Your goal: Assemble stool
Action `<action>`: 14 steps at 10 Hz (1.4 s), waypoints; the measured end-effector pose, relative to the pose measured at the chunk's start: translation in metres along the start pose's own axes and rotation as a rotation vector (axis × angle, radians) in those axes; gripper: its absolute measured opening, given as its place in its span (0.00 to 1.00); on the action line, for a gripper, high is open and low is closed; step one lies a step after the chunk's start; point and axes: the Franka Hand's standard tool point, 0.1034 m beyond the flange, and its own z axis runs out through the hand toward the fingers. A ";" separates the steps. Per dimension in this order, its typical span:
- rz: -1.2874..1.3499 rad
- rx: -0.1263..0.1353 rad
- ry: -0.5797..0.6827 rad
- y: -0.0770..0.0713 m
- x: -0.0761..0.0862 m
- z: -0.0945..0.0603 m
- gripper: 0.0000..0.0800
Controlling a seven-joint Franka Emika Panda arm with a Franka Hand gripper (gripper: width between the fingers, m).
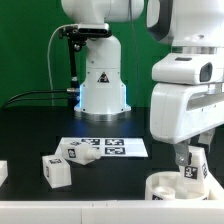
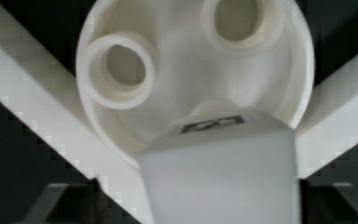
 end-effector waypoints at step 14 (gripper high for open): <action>1.450 0.101 -0.014 0.000 0.007 -0.002 0.42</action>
Offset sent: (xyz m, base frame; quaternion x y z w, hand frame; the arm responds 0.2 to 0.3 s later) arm 0.0000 0.0000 0.0000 0.0000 0.0000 0.1938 0.9810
